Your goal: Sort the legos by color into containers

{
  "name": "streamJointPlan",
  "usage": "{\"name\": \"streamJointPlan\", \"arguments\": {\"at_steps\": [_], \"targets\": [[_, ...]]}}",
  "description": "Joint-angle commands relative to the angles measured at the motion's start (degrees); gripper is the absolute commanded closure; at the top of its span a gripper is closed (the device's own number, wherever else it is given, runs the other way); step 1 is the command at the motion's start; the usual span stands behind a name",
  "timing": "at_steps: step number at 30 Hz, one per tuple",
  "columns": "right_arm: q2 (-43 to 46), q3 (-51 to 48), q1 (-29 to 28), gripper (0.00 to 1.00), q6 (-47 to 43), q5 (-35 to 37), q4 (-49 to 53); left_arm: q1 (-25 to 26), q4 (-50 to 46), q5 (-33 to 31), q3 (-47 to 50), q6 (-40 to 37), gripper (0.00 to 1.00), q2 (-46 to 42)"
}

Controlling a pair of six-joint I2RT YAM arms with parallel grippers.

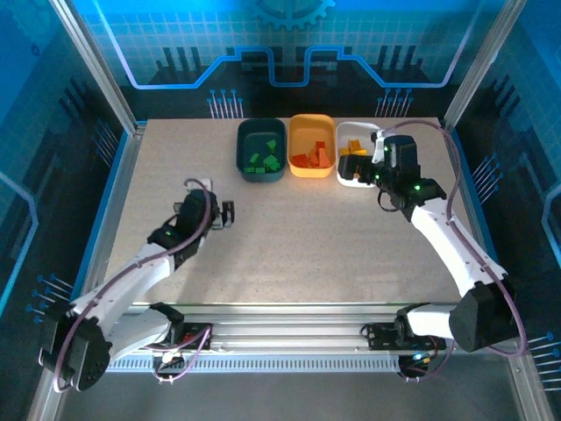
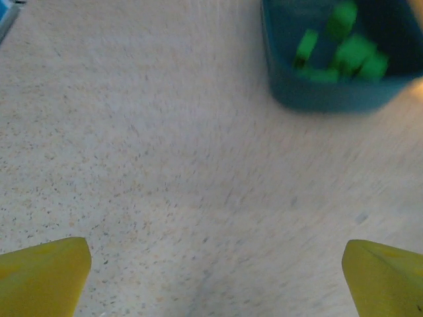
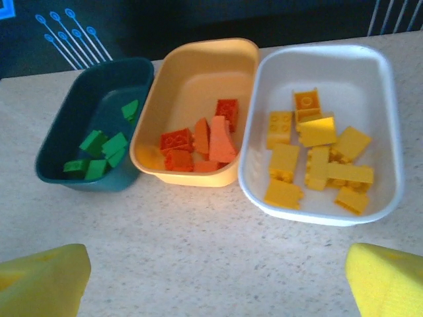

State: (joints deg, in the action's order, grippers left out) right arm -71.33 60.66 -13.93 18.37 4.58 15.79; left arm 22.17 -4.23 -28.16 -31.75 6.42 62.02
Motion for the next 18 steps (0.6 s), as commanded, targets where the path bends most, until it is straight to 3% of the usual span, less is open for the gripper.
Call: {"name": "streamJointPlan", "arguments": {"at_steps": [1, 4, 8, 9, 11, 14, 16, 18], "targets": [[10.37, -8.81, -0.39, 0.00, -5.43, 5.15, -14.00, -4.14, 23.63, 3.92, 5.47, -12.63, 0.01, -0.09], [13.63, -21.57, -0.47, 0.00, -12.71, 4.49, -34.11, -8.52, 35.32, 6.61, 11.04, -10.03, 0.01, 3.08], [9.27, -19.55, 0.34, 0.00, -20.44, 7.41, -23.59, -13.56, 52.77, 10.93, 16.23, -5.89, 0.01, 11.66], [8.20, -21.01, 0.55, 0.00, -21.71, 9.14, -24.75, -13.82, 51.77, 10.76, 15.25, -6.61, 0.01, 12.22], [7.02, -27.88, 2.42, 0.00, -25.16, 7.29, -33.72, -15.32, 52.60, 16.36, 14.46, -9.29, 0.01, 13.93], [3.42, -34.32, 5.60, 0.00, -19.58, 6.15, -42.59, -15.41, 53.15, 19.28, 13.05, -12.06, 0.01, 17.00], [-1.10, -36.65, 6.39, 0.00, -19.47, 6.25, -47.46, -15.53, 61.70, 16.82, 14.91, -12.13, 0.01, 21.63], [-4.02, -38.16, 7.31, 0.00, -18.44, 6.35, -52.86, -15.58, 75.60, 10.38, 19.19, -10.02, 0.01, 26.58]]}}
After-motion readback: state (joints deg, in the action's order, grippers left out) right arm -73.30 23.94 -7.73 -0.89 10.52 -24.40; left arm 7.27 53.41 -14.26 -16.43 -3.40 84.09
